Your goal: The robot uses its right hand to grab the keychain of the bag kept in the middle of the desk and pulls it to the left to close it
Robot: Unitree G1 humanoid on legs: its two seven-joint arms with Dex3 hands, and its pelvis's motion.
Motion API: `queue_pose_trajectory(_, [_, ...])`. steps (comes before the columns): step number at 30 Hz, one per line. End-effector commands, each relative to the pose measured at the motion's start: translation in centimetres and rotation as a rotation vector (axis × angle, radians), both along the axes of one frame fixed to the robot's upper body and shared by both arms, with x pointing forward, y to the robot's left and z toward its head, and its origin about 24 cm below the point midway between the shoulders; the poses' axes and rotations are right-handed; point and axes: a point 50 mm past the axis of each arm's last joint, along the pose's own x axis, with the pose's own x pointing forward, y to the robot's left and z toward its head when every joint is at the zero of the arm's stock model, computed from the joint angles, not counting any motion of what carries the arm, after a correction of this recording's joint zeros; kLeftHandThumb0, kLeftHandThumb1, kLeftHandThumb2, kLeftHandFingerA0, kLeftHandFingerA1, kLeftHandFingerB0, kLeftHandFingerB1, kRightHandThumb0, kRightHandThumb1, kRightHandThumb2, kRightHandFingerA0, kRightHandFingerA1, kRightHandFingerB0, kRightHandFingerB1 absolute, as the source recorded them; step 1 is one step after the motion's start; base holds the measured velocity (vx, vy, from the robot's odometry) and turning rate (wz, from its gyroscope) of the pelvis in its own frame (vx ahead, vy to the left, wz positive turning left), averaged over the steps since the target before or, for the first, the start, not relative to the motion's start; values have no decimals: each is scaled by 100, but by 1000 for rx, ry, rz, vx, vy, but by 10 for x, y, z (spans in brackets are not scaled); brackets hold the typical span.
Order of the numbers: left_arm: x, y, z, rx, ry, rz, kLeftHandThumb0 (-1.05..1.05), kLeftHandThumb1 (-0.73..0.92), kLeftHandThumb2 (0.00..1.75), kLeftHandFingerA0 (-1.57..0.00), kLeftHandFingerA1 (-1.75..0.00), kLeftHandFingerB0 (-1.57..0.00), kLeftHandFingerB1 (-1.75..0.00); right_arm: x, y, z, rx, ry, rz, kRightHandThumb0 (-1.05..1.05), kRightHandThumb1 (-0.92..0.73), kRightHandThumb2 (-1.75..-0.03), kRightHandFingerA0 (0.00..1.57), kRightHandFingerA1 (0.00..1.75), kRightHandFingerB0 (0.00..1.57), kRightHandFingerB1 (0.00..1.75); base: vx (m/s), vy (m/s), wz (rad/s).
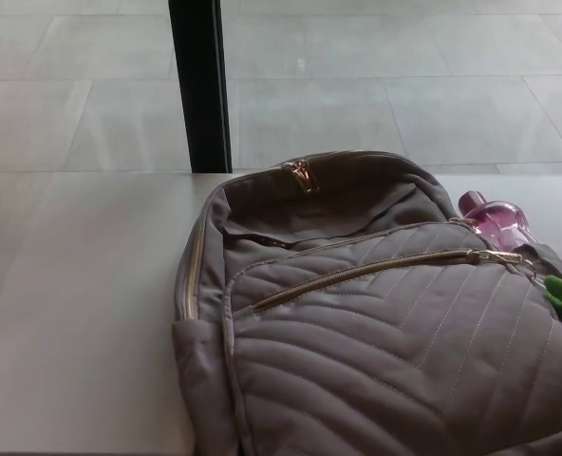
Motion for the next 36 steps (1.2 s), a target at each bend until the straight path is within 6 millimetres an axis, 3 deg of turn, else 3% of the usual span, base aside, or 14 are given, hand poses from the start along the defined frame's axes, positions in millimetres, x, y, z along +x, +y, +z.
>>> queue_pose_trajectory(1, [0, 7, 7, -12, -78, 23, -54, 55, 57, -68, -54, -51, -41, 1, -14, 17, 85, -102, -112, -65, -63, -58, 34, 97, 0, 65, 0, 0, 0])
queue_pose_trajectory(4, [0, 7, 6, -19, -83, 32, -54, 55, 57, -70, -56, -52, -41, 5, -18, 25, 86, -126, -124, -72, -66, -60, 17, 106, 0, 48, 0, 0, 0])
queue_pose_trajectory(5, [-1, 6, 6, -18, -82, 26, -55, 55, 57, -70, -56, -51, -41, 26, -32, 53, 82, -275, -172, -90, -56, -92, 13, 77, 0, 30, 0, 0, 0])
queue_pose_trajectory(6, [-2, 7, 6, -9, -78, 19, -56, 56, 57, -70, -55, -52, -41, 36, -37, 62, 76, -324, -173, -81, -72, -59, 5, 97, 0, 31, 0, 0, 0])
queue_pose_trajectory(8, [-3, 7, 6, -3, -73, 13, -56, 56, 57, -70, -54, -51, -41, 50, -40, 74, 69, -367, -174, -84, -56, -94, 33, 84, 0, 39, 0, 0, 0])
queue_pose_trajectory(11, [-3, 7, 7, 4, -71, 5, -54, 56, 57, -69, -54, -50, -41, 93, -39, 122, 17, -536, -77, -79, -70, -62, 37, 95, 0, 52, 0, 0, 0])
queue_pose_trajectory(13, [-3, 7, 7, 6, -74, 9, -54, 56, 58, -69, -54, -50, -41, 111, -33, 142, -2, -622, -28, -76, -58, -95, 44, 80, 1, 36, 0, 0, 0])
queue_pose_trajectory(19, [1, 6, 6, -10, -83, 16, -52, 57, 58, -68, -55, -52, -41, 166, 29, 213, 22, -835, 311, -60, -72, -62, 36, 39, 13, 23, 1, -3, 3])
queue_pose_trajectory(21, [1, 6, 6, -20, -88, 21, -53, 56, 58, -68, -55, -52, -42, 172, 43, 218, -8, -820, 394, -66, -57, -87, 29, 50, 6, 35, 0, 0, 0])
queue_pose_trajectory(24, [1, 5, 5, -16, -84, 16, -56, 55, 57, -71, -57, -53, -42, 186, 70, 213, -13, -762, 605, -62, -73, -61, 32, 40, 6, 25, 0, 0, 0])
queue_pose_trajectory(25, [1, 5, 5, -19, -80, 22, -56, 55, 56, -72, -57, -53, -42, 193, 86, 203, 0, -721, 696, -60, -59, -90, 26, 53, 2, 29, 0, 0, 0])
queue_pose_trajectory(26, [1, 5, 5, -14, -78, 7, -56, 56, 57, -72, -58, -50, -42, 195, 94, 199, 32, -685, 746, -54, -74, -65, 30, 43, 8, 16, 0, 0, 0])
queue_pose_trajectory(34, [-2, 2, 2, -13, -61, -3, -54, 56, 57, -71, -57, -50, -41, 195, 118, 173, -17, -489, 931, -60, -69, -61, 45, 48, 15, 27, 0, 0, 0])
queue_pose_trajectory(36, [-1, 3, 2, -13, -60, 0, -55, 56, 57, -73, -57, -51, -41, 195, 118, 166, -30, -439, 942, -66, -55, -88, 44, 59, 9, 41, 0, 0, 0])
